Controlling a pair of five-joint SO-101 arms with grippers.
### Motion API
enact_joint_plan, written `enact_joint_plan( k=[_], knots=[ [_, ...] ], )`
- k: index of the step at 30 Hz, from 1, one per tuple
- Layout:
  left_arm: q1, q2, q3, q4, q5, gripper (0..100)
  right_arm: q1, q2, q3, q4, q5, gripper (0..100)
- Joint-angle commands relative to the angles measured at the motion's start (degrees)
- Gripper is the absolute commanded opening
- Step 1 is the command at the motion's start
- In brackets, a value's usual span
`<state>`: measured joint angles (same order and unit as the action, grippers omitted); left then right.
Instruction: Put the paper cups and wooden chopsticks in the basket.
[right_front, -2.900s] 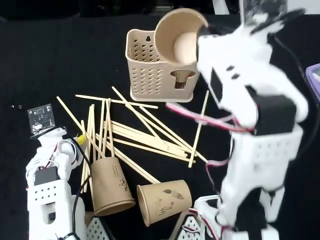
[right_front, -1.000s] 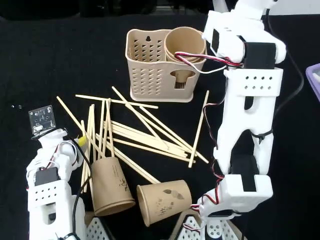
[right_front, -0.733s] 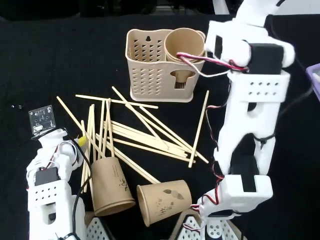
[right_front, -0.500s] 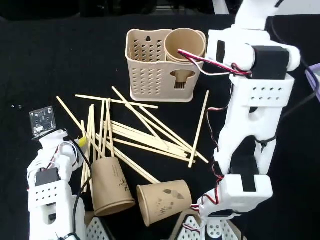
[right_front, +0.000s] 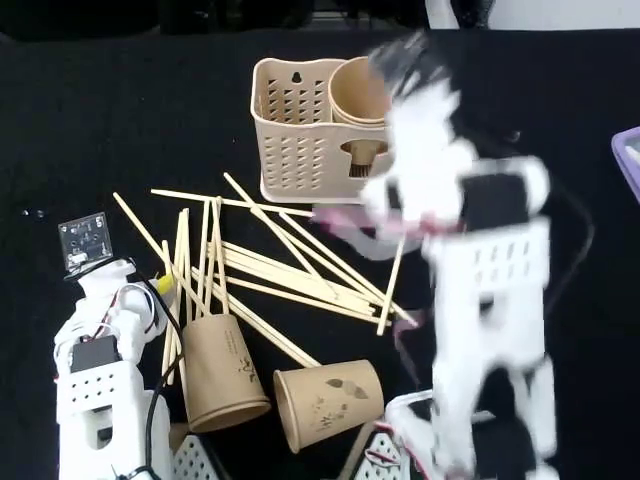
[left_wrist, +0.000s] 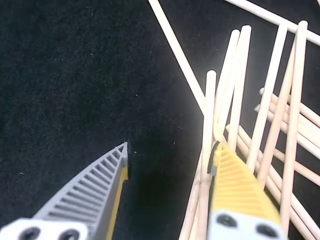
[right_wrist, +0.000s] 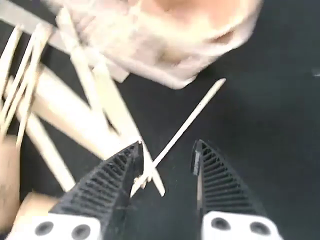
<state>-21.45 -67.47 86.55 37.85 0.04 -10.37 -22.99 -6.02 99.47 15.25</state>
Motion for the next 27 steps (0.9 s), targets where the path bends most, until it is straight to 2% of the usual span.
enact_joint_plan(
  k=[1,6,10,18,27],
  knots=[
    [-0.6,-0.8,-0.7,-1.1,0.4,26,-12.2,-22.3,22.1,-2.5,7.8,15.9],
    [-3.3,-0.9,-2.1,-0.8,1.0,26,-26.9,-38.5,42.5,-11.0,9.2,15.9],
    [-9.9,-0.8,-3.4,-1.1,7.3,26,-38.0,-43.4,54.9,-16.5,8.8,16.2],
    [-16.9,-0.8,-4.5,-1.2,12.7,26,-53.7,-44.4,60.5,-20.1,8.7,16.3],
    [-17.2,-0.4,-4.2,-3.1,12.9,26,-60.4,-44.5,75.4,-38.2,1.5,16.4]
  ],
)
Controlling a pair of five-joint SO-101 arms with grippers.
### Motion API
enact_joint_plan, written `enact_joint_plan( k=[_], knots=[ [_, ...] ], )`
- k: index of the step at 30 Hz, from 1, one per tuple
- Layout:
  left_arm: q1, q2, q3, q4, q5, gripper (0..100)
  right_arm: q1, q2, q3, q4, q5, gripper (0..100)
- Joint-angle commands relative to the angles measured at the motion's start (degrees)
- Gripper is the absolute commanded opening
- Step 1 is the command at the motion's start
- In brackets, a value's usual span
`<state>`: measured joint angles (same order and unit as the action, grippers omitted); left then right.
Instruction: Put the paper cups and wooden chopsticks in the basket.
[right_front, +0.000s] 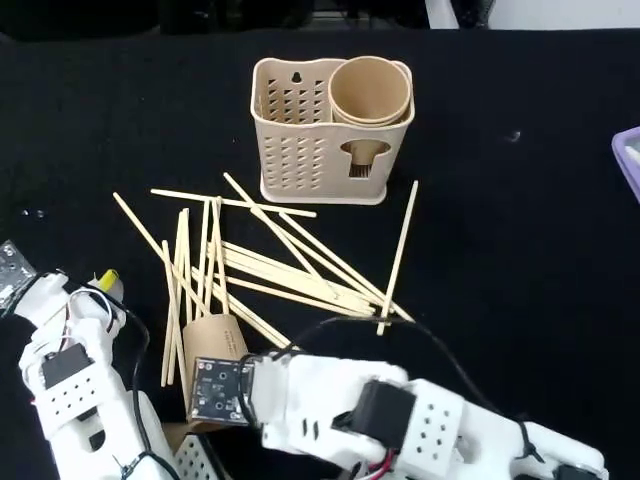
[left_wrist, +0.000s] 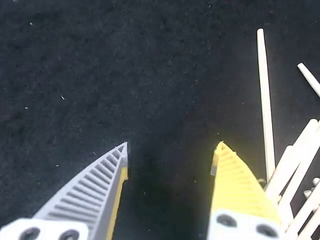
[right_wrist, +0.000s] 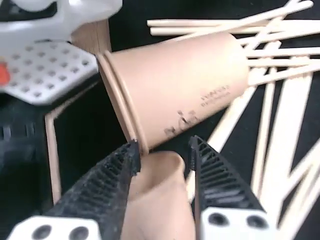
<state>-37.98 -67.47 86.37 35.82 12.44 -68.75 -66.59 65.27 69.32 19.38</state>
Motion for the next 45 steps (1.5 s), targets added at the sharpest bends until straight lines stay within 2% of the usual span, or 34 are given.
enact_joint_plan(
  k=[1,10,14,17,21,25,28,31,36,42,45],
  knots=[
    [-0.7,-0.4,-4.0,-1.1,0.5,26,-2.0,-0.9,5.0,-9.4,-2.6,16.4],
    [-0.3,-0.5,-3.9,-1.1,0.3,26,-2.0,-1.0,5.4,-11.2,-2.7,17.0],
    [-0.3,-0.5,-3.9,-1.1,0.3,26,-2.1,-1.0,1.8,-7.2,-8.4,25.8],
    [-0.2,-0.6,-3.9,-1.1,0.3,26,-2.1,-1.0,-0.1,-5.5,-9.3,26.5],
    [-0.2,-0.7,-3.9,-1.1,0.3,26,-6.7,-1.0,0.2,-5.0,-9.6,26.5],
    [-0.2,-0.7,-3.8,-1.1,0.3,26,-13.6,-0.8,0.7,-6.9,-13.9,26.8],
    [-0.2,-0.7,-3.8,-1.1,0.2,26,-14.4,-0.7,2.9,-9.8,-14.2,26.8],
    [-0.2,-0.7,-3.8,-1.1,0.2,26,-11.3,-0.8,5.3,-12.7,-14.2,26.8],
    [-0.2,-0.8,-3.8,-1.0,0.2,26,-1.9,-0.9,9.0,-18.3,-14.0,26.8],
    [-0.2,-0.8,-3.8,-1.0,0.2,26,4.5,-0.9,9.5,-19.4,-6.9,25.9],
    [-0.2,-0.8,-3.8,-1.0,0.2,26,7.6,-1.0,7.8,-19.4,-4.3,14.9]
  ],
)
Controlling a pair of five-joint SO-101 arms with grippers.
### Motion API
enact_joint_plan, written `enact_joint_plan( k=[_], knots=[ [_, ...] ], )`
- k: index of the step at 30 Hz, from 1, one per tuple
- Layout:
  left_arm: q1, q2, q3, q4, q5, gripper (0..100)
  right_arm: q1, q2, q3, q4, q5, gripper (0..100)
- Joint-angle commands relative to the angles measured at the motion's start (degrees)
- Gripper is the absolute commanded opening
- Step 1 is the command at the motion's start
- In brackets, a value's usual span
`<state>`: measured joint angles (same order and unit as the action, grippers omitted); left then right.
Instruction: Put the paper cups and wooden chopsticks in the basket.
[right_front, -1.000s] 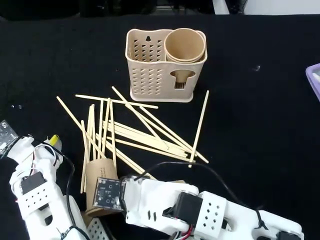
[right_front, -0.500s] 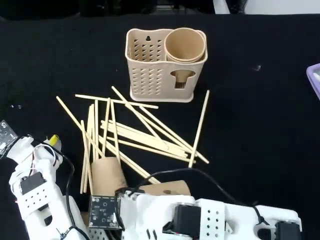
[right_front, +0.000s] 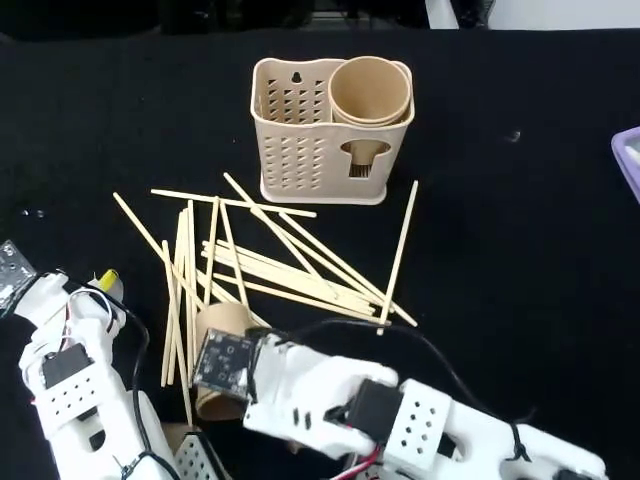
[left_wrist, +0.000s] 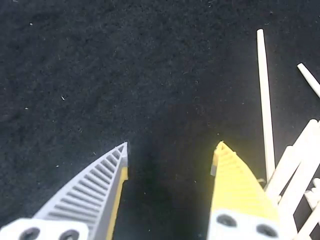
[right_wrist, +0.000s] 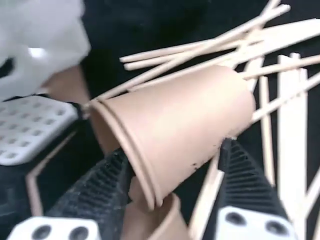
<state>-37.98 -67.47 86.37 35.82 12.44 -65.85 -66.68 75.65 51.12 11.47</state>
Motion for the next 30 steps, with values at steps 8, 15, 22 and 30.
enact_joint_plan(
  k=[8,15,22,30],
  knots=[
    [-0.2,-0.8,-3.8,-1.0,0.2,26,11.3,-0.9,-13.5,3.8,6.4,1.1],
    [-0.1,-0.8,-3.8,-1.0,0.2,26,19.7,-0.8,-33.5,13.3,6.5,1.0],
    [-0.1,-0.8,-3.8,-1.0,0.2,26,37.2,0.7,-55.8,16.4,6.4,1.0],
    [-0.1,-0.8,-3.7,-1.0,0.2,26,54.7,18.0,-75.1,16.3,-3.1,1.1]
  ],
)
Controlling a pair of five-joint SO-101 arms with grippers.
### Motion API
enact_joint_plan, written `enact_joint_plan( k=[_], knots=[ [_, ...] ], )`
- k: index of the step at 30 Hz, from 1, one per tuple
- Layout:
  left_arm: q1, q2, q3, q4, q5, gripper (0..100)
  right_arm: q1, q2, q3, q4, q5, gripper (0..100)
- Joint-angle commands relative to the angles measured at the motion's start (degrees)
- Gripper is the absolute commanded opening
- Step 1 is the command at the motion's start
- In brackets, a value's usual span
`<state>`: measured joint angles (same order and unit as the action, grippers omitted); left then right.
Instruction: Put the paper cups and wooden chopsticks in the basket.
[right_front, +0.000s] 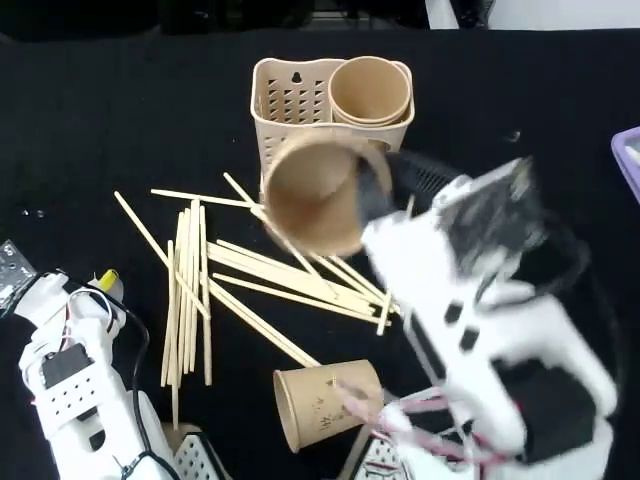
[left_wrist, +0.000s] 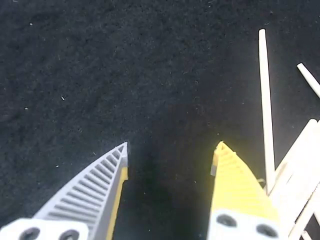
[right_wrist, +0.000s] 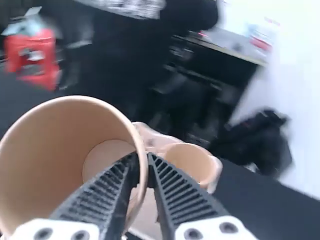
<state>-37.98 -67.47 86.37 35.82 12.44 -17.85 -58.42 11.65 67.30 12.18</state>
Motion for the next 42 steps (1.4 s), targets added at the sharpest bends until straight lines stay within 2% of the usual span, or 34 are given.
enact_joint_plan(
  k=[1,12,21,29,35,37,42],
  knots=[
    [-0.1,-0.8,-3.7,-1.0,0.2,26,7.5,12.6,-13.8,-0.1,-4.0,1.1],
    [-0.1,-0.8,-3.7,-1.0,0.2,26,13.4,45.9,-40.7,4.1,-4.3,1.1],
    [-0.1,-0.8,-3.7,-1.0,0.2,26,14.5,62.9,-54.3,10.7,-4.4,1.1],
    [-0.1,-0.8,-3.7,-1.0,0.2,26,14.6,66.9,-56.7,11.9,-4.4,2.1],
    [-0.1,-0.7,-3.7,-1.0,0.2,26,14.6,65.8,-59.3,16.0,-8.5,26.7],
    [-0.1,-0.7,-3.6,-1.0,0.2,26,14.7,64.8,-61.8,17.6,-7.9,30.7],
    [-0.1,-0.7,-3.6,-1.0,0.2,26,14.2,62.4,-68.0,26.1,-7.9,25.6]
  ],
)
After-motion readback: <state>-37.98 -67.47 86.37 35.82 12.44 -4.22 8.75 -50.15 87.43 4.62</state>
